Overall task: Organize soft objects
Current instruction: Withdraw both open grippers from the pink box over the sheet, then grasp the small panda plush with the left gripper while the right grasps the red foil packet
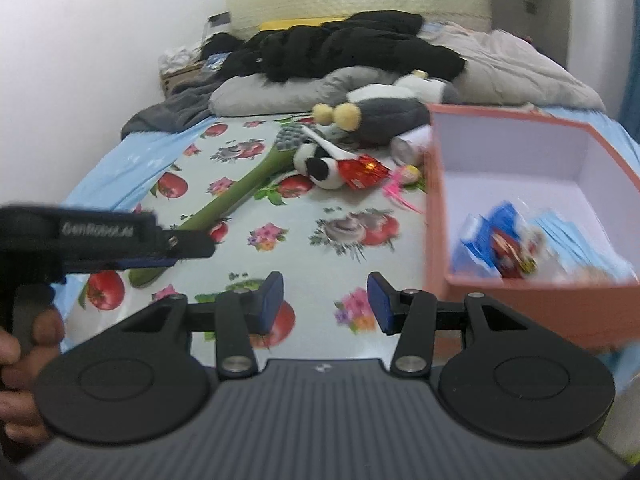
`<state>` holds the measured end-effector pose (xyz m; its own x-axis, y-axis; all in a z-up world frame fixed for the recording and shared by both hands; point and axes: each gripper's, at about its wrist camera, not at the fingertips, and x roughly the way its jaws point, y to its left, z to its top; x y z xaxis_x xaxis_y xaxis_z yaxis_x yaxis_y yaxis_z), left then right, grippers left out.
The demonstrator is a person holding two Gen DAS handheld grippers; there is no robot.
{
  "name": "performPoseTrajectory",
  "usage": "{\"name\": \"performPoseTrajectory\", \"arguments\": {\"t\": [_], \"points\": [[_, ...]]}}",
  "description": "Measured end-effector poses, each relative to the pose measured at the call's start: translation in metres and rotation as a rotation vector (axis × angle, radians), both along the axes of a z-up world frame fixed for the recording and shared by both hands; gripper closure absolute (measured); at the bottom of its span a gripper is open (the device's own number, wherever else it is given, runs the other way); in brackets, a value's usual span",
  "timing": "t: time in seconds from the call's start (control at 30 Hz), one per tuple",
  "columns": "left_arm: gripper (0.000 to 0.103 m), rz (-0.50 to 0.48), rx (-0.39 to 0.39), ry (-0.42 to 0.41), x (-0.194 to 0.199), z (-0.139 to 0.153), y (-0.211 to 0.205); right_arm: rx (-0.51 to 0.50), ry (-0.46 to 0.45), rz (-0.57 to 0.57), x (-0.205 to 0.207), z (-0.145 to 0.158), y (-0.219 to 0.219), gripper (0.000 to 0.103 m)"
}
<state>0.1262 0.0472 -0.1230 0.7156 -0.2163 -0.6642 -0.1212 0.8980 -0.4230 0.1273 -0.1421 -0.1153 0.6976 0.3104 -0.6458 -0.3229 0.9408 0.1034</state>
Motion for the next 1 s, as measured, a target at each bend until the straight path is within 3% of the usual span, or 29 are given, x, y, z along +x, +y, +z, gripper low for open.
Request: {"name": "performPoseTrajectory", "arguments": {"t": [0.2,0.43,0.57,0.7,1.0], "points": [[0.05,0.031,-0.084,0.006,0.056,-0.018,0.024,-0.083,-0.032,0.031,0.044,-0.018,0.032,0.054],[0.05,0.049,-0.16,0.026,0.126,-0.043,0.044,-0.143,-0.007,0.015,0.099,-0.047,0.051,0.058],[0.051,0.035,-0.16,0.021,0.165,-0.055,0.053,-0.17,-0.011,-0.006,0.127,-0.062,0.06,0.063],[0.051,0.029,-0.214,0.029,0.2,-0.072,0.06,-0.199,-0.024,-0.04,0.158,-0.078,0.068,0.067],[0.055,0.019,-0.296,0.043,0.248,-0.102,0.059,-0.267,-0.084,-0.043,0.208,-0.111,0.089,0.077]]}}
